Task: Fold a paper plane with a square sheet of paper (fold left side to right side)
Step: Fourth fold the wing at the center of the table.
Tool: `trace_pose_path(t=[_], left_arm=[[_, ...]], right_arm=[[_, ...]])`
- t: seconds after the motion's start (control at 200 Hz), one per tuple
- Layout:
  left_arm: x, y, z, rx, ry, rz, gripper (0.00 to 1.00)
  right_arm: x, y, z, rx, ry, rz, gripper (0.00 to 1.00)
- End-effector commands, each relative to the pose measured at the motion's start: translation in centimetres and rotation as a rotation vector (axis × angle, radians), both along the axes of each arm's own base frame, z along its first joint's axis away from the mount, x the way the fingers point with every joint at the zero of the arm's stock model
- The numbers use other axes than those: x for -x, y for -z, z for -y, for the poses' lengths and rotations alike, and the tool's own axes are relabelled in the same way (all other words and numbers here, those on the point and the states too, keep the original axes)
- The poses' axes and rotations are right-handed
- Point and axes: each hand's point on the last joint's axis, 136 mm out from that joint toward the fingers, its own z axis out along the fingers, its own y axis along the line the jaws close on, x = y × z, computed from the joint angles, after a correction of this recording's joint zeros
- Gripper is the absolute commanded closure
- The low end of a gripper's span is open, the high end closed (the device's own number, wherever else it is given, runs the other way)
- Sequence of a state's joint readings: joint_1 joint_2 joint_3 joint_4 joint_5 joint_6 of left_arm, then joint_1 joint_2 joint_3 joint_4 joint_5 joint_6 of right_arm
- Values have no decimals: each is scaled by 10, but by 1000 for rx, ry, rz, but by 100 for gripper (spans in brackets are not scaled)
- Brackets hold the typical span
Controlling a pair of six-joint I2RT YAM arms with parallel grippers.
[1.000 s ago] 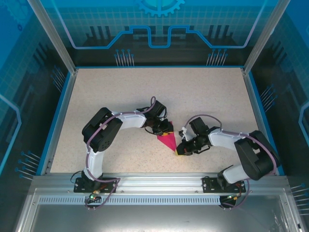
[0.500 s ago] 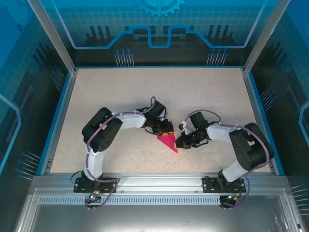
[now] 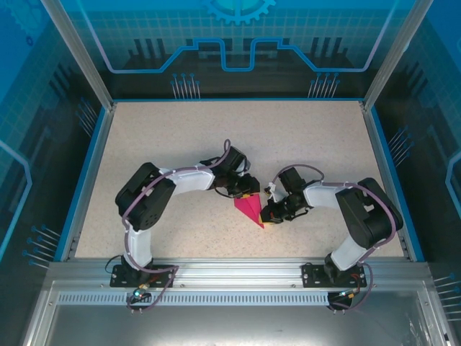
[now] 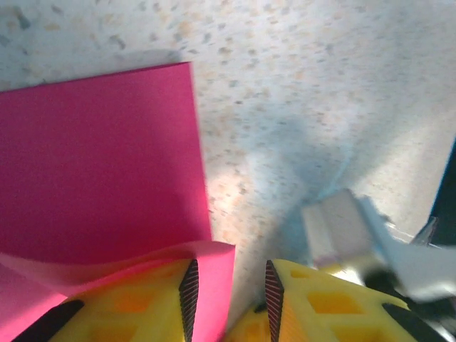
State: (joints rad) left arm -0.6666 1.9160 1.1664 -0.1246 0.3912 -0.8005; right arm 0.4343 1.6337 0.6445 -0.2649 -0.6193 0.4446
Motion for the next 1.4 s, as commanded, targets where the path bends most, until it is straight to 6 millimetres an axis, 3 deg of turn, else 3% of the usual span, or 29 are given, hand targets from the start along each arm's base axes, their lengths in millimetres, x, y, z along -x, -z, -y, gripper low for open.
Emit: trace_pose_path(t=[0.0, 0.115, 0.21, 0.375, 0.52, 0.765, 1.13, 1.396], left_arm=[[7, -21, -6, 10, 29, 70, 66], [25, -13, -9, 20, 50, 54, 69], [38, -8, 0, 87, 79, 47, 73], [46, -15, 23, 200, 135, 76, 74], [51, -3, 26, 180, 154, 54, 75], [48, 25, 19, 93, 149, 39, 79], [23, 36, 7, 82, 121, 58, 84], [18, 52, -2, 56, 108, 45, 85]], right_arm=[[24, 34, 26, 185, -6, -89, 100], [23, 34, 28, 206, -12, -80, 100], [22, 33, 29, 213, -16, -73, 100], [23, 35, 28, 212, -23, -80, 100], [23, 35, 29, 221, -26, -78, 100], [24, 36, 30, 236, -33, -80, 100], [26, 36, 33, 267, -37, -80, 100], [26, 37, 34, 279, -40, -82, 100]])
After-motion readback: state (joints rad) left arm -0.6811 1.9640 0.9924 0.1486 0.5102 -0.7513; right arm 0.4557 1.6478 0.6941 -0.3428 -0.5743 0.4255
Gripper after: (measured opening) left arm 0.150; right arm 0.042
